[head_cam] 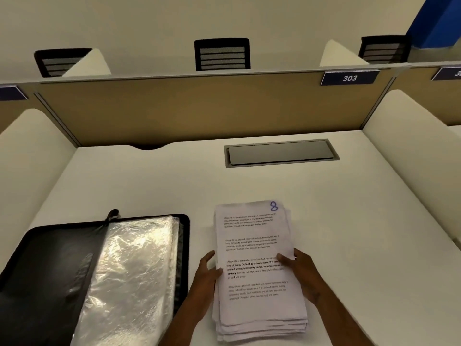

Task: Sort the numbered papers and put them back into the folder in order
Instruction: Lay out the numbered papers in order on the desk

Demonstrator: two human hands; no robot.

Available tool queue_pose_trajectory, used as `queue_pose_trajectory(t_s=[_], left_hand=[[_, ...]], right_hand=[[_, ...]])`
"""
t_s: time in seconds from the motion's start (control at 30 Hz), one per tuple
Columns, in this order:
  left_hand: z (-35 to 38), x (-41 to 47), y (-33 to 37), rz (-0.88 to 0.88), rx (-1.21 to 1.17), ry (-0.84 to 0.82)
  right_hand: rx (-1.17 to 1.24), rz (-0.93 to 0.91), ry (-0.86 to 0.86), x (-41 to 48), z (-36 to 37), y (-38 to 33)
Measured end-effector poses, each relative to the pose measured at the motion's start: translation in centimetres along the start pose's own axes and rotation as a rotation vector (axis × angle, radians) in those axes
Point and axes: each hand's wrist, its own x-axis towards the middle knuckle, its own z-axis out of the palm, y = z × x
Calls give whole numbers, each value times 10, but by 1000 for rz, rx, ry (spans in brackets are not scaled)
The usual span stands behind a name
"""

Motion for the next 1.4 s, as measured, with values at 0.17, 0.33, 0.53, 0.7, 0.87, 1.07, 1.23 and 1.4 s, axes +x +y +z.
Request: queue_pose_trajectory(t_s=[0.17,0.33,0.53,0.7,0.87,1.07,1.23,1.4], left_hand=[[10,-12,6,62,172,121],[1,2,17,107,244,425],[-14,38,41,158,491,626],[-1,46,51,304,598,714],[58,7,34,349,448,408],[76,-26,-1,-77,184,135],[68,-31,-6,-20,180,327],[54,-32,-5,12,221,489]], right_hand=[[-17,14,-77,13,-16,-4],[-34,-57,6,25,-41,-12],[10,-64,24,29,-103,-32],[62,-28,-25,26,-129,-45],[70,2,-134,22,-111,-36],[30,22,-210,25,-82,-18],[-133,-7,-266,28,-72,-11],[-185,-13,-264,33,-78,-11]])
